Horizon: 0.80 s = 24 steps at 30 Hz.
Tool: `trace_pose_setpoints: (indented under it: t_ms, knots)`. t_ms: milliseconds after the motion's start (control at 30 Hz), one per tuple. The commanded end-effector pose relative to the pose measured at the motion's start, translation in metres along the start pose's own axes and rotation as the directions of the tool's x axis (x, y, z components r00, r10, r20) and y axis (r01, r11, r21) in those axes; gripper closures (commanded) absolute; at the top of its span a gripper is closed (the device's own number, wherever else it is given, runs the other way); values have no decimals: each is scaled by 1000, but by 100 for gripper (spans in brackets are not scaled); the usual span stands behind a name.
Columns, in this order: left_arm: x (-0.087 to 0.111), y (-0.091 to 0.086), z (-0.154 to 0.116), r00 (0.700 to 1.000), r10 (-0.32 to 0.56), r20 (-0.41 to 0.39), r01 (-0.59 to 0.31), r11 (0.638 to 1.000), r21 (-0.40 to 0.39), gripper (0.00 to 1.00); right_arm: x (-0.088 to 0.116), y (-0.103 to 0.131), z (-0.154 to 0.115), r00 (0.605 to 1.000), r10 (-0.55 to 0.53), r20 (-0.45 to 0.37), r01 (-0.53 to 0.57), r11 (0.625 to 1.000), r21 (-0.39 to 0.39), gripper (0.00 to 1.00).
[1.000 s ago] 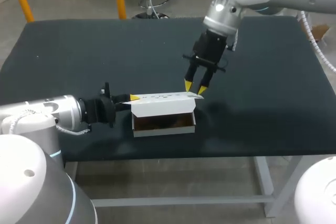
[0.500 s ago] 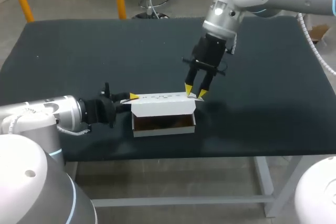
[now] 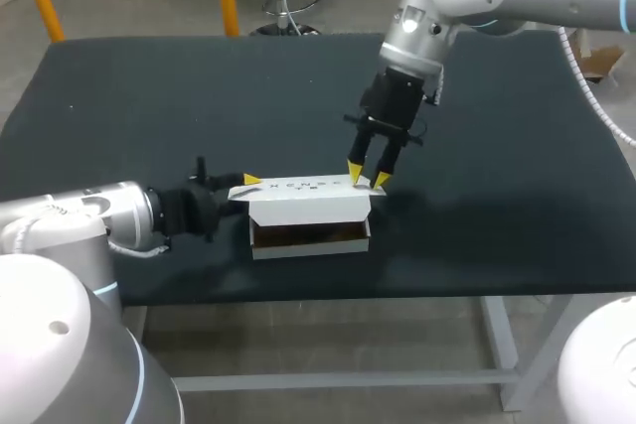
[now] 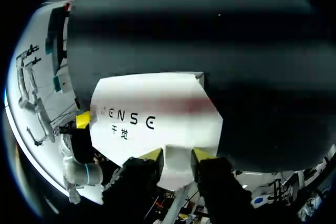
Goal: Assemble the packaging by folding the flat box into shape, placing the metal phone stand inside, and closing the box properly
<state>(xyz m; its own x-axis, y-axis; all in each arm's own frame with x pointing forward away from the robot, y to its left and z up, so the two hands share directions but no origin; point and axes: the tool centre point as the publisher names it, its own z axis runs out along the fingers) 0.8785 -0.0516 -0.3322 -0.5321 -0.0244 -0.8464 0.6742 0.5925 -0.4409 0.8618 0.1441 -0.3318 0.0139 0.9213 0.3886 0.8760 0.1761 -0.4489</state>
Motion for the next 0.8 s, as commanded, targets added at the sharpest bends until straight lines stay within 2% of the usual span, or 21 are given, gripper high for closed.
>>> trace_pose_setpoints:
  t_ms: [33,267,433,467,533,600,667,733,800]
  knots:
    - [3,-4,-20,1000,10,8,-10,1000,-24,60,-1,4,-1,1000,-3,-1,3,1000,11,61]
    - [5,0,-52,1000,18,-14,-20,995,-95,54,-3,6,-1,1000,-7,-7,7,1000,7,61]
    - [-5,-2,-78,997,-8,-78,-6,984,-179,45,-5,7,2,1000,-11,-10,11,1000,2,60]
    - [-8,-4,-83,992,-26,-122,1,980,-201,28,-6,7,3,1000,-11,-12,11,1000,1,60]
    - [-14,-6,-89,985,-41,-168,2,974,-228,10,-6,7,5,1000,-12,-15,12,1000,-2,60]
    - [-20,-7,-94,975,-49,-217,-7,968,-251,7,-7,7,6,1000,-13,-16,13,1000,-3,59]
    - [-25,-8,-96,955,-80,-285,-1,962,-272,0,-7,7,6,1000,-14,-16,14,1000,-7,60]
    - [-26,-8,-97,927,-104,-360,-4,958,-287,0,-6,6,7,1000,-16,-14,16,1000,-10,60]
    - [-31,-6,-95,905,-164,-393,17,936,-351,0,-6,6,7,1000,-16,-13,16,1000,-14,59]
